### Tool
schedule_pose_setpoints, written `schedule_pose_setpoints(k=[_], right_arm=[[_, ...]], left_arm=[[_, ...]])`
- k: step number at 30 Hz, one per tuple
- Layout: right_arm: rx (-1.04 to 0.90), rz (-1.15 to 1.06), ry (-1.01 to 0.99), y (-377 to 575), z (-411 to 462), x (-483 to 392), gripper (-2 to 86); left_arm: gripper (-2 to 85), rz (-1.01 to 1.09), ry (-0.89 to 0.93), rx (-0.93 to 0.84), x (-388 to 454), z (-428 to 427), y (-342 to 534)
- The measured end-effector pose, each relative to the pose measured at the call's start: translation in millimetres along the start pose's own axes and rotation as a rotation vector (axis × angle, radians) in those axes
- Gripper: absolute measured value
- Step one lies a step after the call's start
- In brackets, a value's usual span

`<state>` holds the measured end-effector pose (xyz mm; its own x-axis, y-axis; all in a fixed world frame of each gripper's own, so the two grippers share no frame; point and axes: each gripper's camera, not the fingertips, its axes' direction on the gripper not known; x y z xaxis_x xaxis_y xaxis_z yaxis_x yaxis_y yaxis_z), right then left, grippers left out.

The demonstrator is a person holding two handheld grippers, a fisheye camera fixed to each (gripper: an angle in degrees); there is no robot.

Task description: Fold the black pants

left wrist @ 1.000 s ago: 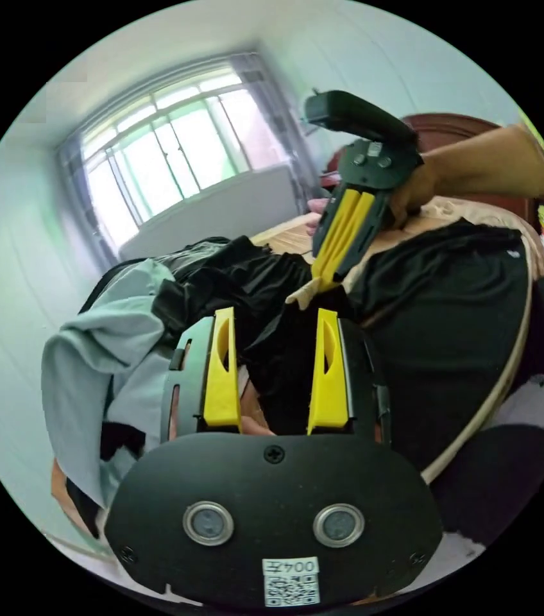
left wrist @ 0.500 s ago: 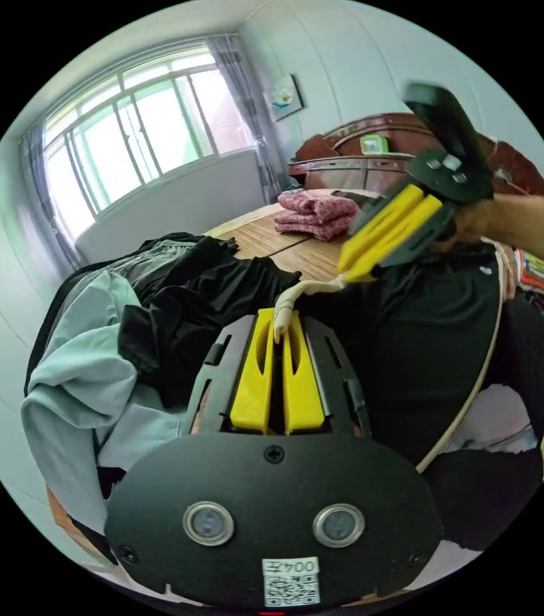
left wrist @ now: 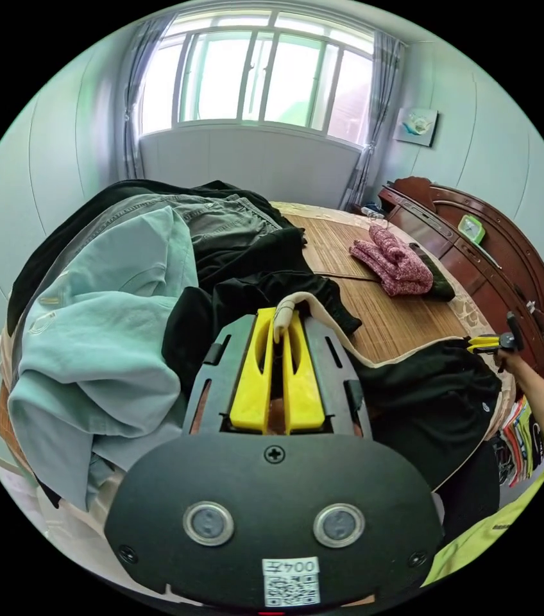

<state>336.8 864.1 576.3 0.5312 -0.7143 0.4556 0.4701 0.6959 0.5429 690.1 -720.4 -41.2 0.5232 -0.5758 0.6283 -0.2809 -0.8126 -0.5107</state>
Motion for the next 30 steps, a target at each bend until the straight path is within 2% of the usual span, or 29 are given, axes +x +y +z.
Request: schedule_pose_setpoints(k=[4, 9, 13, 17, 19, 21, 23, 30], right_arm=[[-0.129, -0.046, 0.139, -41, 1, 49, 10.9], [-0.29, -0.199, 0.213, -100, 14, 60, 11.1], [-0.356, -0.328, 0.191, -148, 14, 43, 11.4], [-0.441, -0.363, 0.128, -182, 14, 34, 9.1], [-0.451, -0.334, 0.002, -202, -2, 35, 3.4], [-0.456, -0.311, -0.057, -211, -14, 35, 2.0], [-0.439, -0.284, -0.03, -217, -32, 33, 1.0], [-0.184, -0.023, 0.107, -211, -175, 63, -0.3]], left_arm=[[0.9, 0.011, -0.072, -0.016, 3, 8, 1], [1.2, -0.043, -0.075, -0.004, -6, 8, 5], [1.3, -0.054, -0.097, -0.009, -10, 8, 5], [1.3, -0.077, -0.089, -0.02, -14, 12, 0], [1.3, -0.089, -0.091, -0.024, -16, 14, -4], [1.3, -0.095, -0.091, -0.028, -17, 14, -9], [1.3, -0.1, -0.092, -0.028, -18, 13, -21], [1.1, -0.104, -0.033, 0.03, -21, -10, -72]])
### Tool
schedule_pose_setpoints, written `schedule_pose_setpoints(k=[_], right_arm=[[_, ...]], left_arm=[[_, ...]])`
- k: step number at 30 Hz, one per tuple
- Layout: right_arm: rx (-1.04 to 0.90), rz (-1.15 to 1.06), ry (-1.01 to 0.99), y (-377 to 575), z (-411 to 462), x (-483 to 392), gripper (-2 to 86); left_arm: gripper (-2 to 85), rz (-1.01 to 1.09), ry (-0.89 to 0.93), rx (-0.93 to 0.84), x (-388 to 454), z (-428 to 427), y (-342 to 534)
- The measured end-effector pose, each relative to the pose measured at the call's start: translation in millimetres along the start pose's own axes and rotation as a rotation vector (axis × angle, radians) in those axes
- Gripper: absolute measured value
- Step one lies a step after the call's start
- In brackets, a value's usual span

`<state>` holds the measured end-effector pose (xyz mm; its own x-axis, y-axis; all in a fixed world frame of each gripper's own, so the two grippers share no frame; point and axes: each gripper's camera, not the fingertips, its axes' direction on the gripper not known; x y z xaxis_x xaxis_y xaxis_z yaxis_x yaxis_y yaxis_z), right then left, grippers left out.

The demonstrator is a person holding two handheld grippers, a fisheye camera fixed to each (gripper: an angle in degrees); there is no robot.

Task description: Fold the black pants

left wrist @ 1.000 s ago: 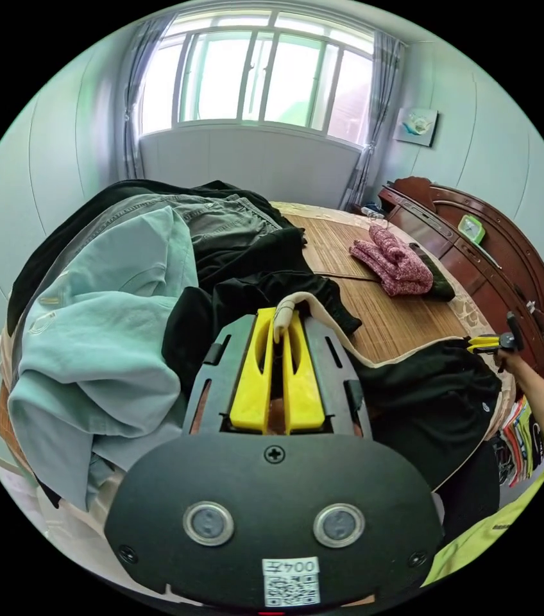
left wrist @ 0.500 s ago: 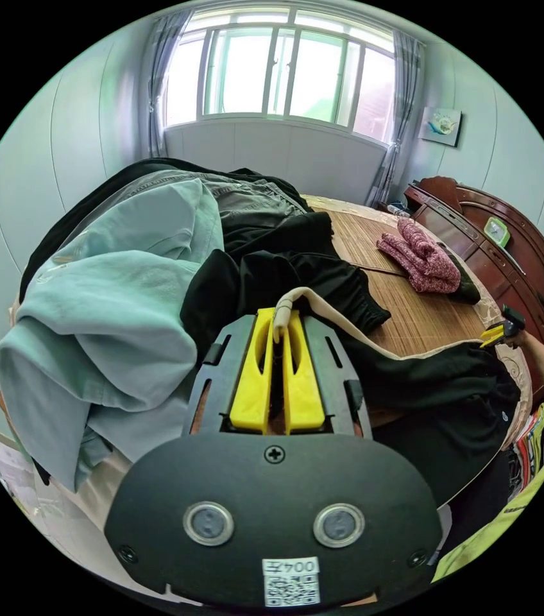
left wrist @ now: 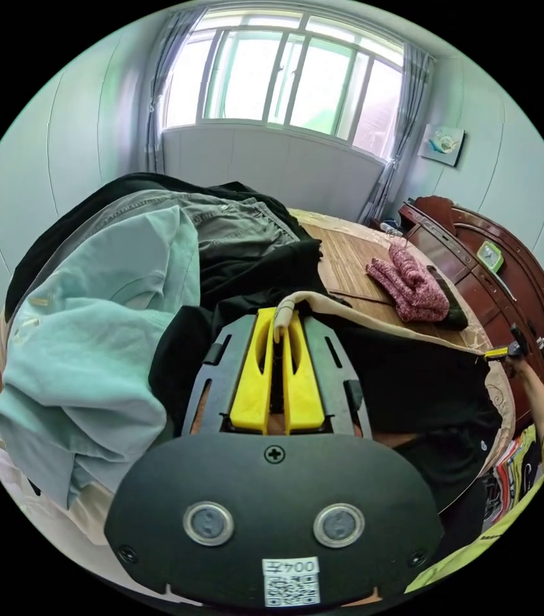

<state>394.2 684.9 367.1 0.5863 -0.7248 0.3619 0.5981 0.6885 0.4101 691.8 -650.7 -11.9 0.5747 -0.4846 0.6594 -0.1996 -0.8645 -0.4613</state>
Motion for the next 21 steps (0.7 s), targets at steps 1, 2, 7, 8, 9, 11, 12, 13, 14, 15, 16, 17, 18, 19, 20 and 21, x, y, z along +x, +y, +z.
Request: schedule_pose_setpoints(k=[1, 2, 7, 8, 9, 11, 12, 13, 14, 15, 16, 17, 18, 19, 20, 21], right_arm=[[0.038, 0.064, 0.015, 10, -21, 9, -0.4], [0.056, 0.096, 0.02, 15, -31, 14, -0.4], [0.178, 0.291, 0.019, 56, -97, 25, -0.4], [0.187, 0.299, 0.019, 59, -102, 22, -0.4], [0.2, 0.306, 0.023, 65, -113, 15, -0.4], [0.213, 0.298, 0.04, 73, -127, 0, -0.4], [0.218, 0.29, 0.053, 78, -137, -11, -0.4], [0.228, 0.287, 0.063, 84, -148, -21, -0.4], [0.235, 0.285, 0.068, 87, -154, -26, -0.4], [0.252, 0.283, 0.077, 95, -167, -36, -0.4], [0.269, 0.284, 0.084, 103, -180, -46, -0.4], [0.279, 0.284, 0.089, 109, -187, -50, -0.5], [0.302, 0.286, 0.096, 120, -201, -59, -0.5], [0.324, 0.292, 0.099, 132, -216, -67, -0.5], [0.336, 0.295, 0.098, 139, -223, -71, -0.5], [0.359, 0.298, 0.095, 153, -238, -79, -0.5]], left_arm=[[1.1, -0.007, 0.021, 0.015, 1, -4, -8], [1.2, -0.014, 0.038, 0.02, 1, -6, -15], [1.1, -0.044, 0.066, -0.01, -2, -3, -23], [1.1, -0.06, 0.073, -0.017, -5, -3, -20], [1.1, -0.068, 0.074, -0.021, -7, -3, -18], [1.0, -0.092, 0.072, -0.035, -17, -6, -8], [1.0, -0.098, 0.074, -0.036, -20, -8, -5], [0.9, -0.11, 0.085, -0.035, -28, -14, 0], [0.9, -0.122, 0.099, -0.03, -37, -21, 6], [0.9, -0.126, 0.107, -0.025, -41, -25, 9], [0.9, -0.132, 0.126, -0.014, -51, -36, 14], [0.8, -0.133, 0.152, 0.0, -61, -48, 21], [0.8, -0.134, 0.168, 0.008, -67, -55, 24], [0.8, -0.132, 0.208, 0.026, -78, -68, 32], [0.8, -0.124, 0.256, 0.045, -89, -82, 41], [0.8, -0.119, 0.278, 0.055, -95, -89, 46]])
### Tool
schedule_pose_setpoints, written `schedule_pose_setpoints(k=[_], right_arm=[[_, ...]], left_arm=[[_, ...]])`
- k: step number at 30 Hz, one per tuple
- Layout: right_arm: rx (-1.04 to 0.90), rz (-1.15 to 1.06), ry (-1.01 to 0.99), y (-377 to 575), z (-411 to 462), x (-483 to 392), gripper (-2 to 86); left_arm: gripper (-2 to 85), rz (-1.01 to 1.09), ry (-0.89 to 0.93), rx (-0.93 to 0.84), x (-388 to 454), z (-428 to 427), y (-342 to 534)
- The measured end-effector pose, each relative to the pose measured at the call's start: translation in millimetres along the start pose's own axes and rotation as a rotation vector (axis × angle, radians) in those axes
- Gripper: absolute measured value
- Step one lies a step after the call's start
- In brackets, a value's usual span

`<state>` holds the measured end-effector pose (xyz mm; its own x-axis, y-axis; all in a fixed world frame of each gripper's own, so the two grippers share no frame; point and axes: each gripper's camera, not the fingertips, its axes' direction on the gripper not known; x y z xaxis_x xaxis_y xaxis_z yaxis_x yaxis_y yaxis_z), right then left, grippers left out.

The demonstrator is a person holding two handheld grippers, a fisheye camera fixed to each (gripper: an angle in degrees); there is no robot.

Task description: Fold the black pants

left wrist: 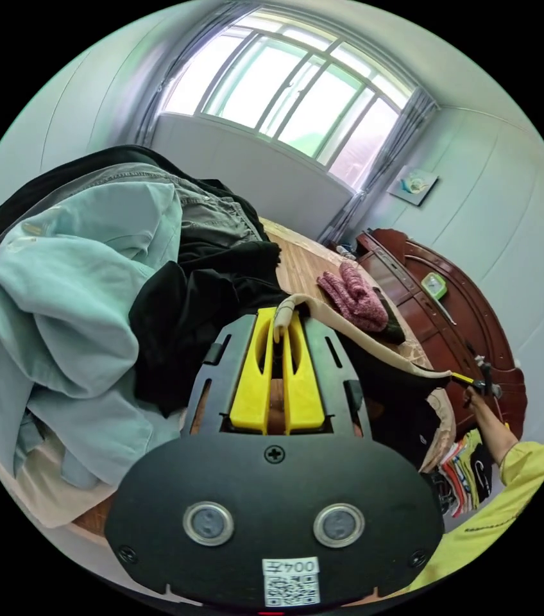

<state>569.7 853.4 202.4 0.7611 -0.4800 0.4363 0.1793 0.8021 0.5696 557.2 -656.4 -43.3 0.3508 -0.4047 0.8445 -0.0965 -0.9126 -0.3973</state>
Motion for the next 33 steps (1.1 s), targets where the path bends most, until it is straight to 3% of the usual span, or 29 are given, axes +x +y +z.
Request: schedule_pose_setpoints(k=[7, 16, 24, 33], right_arm=[[0.05, -0.06, -0.013, 81, -87, -33, -0.5], [-0.148, -0.131, 0.017, 176, -81, -91, -0.4], [-0.139, -0.148, 0.056, 155, -133, -93, -0.3], [-0.236, -0.161, 0.093, 171, -135, -94, 0.3]], left_arm=[[0.7, 0.163, 0.196, -0.02, -57, -82, 89], [0.3, 0.144, 0.147, -0.261, -129, -86, 215], [0.4, 0.194, 0.116, -0.218, -144, -108, 211], [0.3, 0.185, 0.095, -0.37, -186, -94, 251]])
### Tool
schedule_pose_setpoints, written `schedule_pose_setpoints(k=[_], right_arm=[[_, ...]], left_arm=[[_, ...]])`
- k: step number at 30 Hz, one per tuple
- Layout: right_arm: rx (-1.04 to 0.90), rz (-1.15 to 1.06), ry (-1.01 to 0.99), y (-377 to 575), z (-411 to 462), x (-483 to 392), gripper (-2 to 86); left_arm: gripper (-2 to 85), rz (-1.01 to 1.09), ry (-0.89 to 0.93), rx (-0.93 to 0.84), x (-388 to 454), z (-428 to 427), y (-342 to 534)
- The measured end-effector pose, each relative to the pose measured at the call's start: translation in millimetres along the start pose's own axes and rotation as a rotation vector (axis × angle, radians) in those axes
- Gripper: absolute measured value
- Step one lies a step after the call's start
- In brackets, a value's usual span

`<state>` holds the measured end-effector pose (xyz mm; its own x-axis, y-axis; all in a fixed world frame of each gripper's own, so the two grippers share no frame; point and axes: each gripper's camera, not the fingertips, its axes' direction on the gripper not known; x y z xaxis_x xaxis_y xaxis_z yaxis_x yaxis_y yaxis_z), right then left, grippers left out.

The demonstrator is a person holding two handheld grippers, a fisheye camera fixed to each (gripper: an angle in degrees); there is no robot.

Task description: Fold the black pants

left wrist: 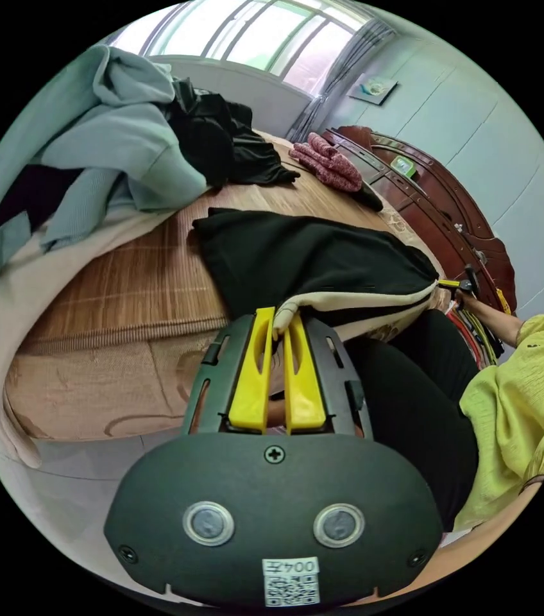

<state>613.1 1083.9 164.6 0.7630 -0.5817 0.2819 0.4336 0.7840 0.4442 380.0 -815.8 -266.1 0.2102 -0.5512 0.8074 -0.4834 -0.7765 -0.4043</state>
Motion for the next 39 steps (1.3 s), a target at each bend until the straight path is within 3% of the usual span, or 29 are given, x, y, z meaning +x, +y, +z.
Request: schedule_pose_setpoints(k=[11, 15, 19, 23, 30, 39], right_arm=[[-0.049, 0.082, -0.067, 13, -45, 58, 7.4], [-0.04, 0.254, -0.077, 51, -73, 106, 9.6], [0.167, 0.532, -0.325, 113, -116, 166, 10.1], [0.322, 0.703, -0.575, 151, -121, 206, 12.2], [0.333, 0.95, -0.905, 157, -77, 274, 16.1], [0.312, 1.018, -0.996, 153, -43, 326, 17.6]], left_arm=[[2.5, -0.154, -0.039, 0.059, -49, -26, 47], [2.0, -0.217, -0.047, 0.123, -59, -41, 69], [1.4, -0.258, -0.035, 0.23, -45, -41, 70], [0.5, -0.205, 0.037, 0.26, -1, 8, 31], [0.3, -0.095, -0.112, 0.103, 73, 136, -48], [0.2, -0.088, -0.186, -0.005, 72, 231, -78]])
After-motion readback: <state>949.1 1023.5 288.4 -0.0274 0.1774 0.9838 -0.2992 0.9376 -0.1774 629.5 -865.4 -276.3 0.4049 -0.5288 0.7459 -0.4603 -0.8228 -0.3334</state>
